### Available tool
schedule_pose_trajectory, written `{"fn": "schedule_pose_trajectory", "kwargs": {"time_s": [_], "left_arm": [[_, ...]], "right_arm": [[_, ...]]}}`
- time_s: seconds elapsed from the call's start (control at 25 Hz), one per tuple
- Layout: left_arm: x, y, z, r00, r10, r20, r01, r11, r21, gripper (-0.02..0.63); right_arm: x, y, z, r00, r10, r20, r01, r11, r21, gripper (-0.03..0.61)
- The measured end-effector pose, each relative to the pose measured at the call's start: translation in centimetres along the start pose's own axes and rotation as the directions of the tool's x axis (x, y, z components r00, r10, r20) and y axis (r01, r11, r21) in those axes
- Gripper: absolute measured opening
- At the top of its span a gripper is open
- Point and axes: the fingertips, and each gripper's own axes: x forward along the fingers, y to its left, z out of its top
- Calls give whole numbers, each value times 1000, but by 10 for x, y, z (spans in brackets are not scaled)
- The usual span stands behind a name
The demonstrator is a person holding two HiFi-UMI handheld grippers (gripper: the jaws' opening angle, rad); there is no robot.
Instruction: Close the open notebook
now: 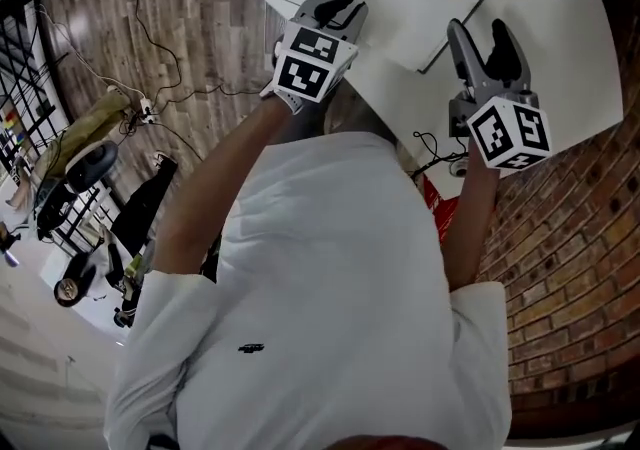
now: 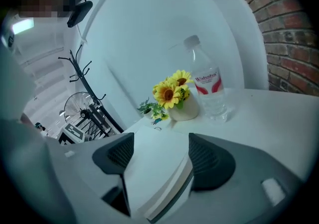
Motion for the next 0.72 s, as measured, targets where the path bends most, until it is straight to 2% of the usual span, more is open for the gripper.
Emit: {"fn": "schedule_pose_trajectory", "kwargs": {"time_s": [0.24, 0.32, 0.72], "left_arm": [[12, 4, -16, 999, 18, -41, -18, 1000, 5, 70], [16, 7, -18, 998, 35, -43, -34, 999, 6, 46], [17, 12, -18, 996, 88, 4, -88, 996, -18, 38]], "right_arm": [[12, -8, -13, 999, 6, -38, -6, 1000, -1, 362], [16, -12, -13, 999, 2, -44, -2, 1000, -5, 367], [37, -34, -17, 997, -28, -70, 28, 1000, -1, 385]]}}
